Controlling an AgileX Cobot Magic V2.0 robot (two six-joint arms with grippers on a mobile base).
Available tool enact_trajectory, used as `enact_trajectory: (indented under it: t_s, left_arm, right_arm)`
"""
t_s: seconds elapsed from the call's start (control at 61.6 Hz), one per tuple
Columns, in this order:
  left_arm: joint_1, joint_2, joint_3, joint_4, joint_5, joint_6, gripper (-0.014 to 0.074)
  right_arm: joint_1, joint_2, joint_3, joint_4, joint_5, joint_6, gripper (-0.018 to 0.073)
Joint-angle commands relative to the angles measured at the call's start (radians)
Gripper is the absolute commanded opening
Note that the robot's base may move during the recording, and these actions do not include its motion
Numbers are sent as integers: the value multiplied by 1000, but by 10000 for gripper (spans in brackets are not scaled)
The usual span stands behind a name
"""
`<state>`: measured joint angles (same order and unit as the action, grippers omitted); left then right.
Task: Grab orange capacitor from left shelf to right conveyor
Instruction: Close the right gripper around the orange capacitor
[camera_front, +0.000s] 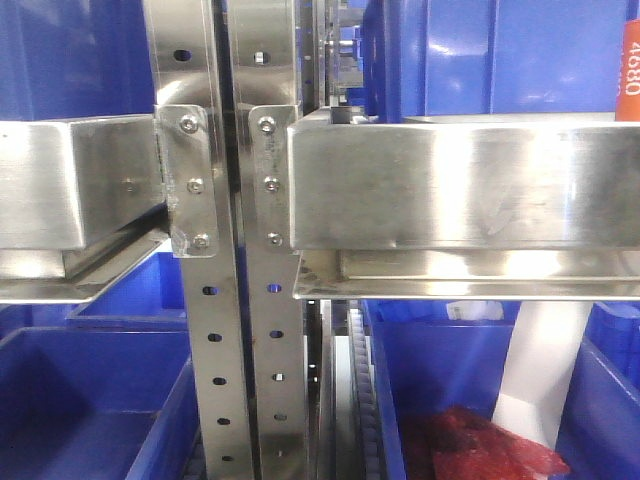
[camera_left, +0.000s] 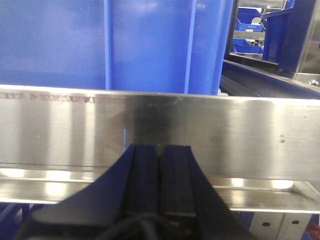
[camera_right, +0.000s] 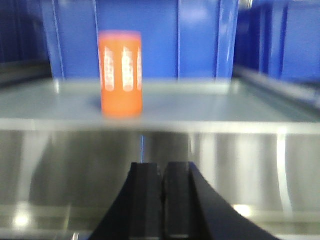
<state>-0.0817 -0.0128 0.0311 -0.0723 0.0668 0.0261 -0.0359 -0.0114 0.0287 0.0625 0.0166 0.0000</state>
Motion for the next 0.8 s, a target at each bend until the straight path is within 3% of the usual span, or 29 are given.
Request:
enact_trajectory:
  t_s: [0.0, 0.292, 0.357, 0.584, 0.665, 0.779]
  left_arm:
    - [0, -11, -4, -2, -91, -2, -127]
    - [0, -11, -4, -2, -91, -2, -127]
    - [0, -11, -4, -2, -91, -2, -127]
    - [0, -11, -4, -2, -91, -2, -127]
    - [0, -11, -4, -2, -91, -2, -127]
    - [0, -11, -4, -2, -91, -2, -127]
  right_arm:
    - [-7, -13, -17, 5, -165, 5, 55]
    - [-7, 64, -300, 5, 73, 7, 83]
    - [-7, 117, -360, 5, 96, 7, 148]
    - [-7, 328, -524, 5, 111, 7, 564]
    - [-7, 410, -557, 5, 136, 7, 638]
    - [-7, 506, -576, 5, 146, 7, 624]
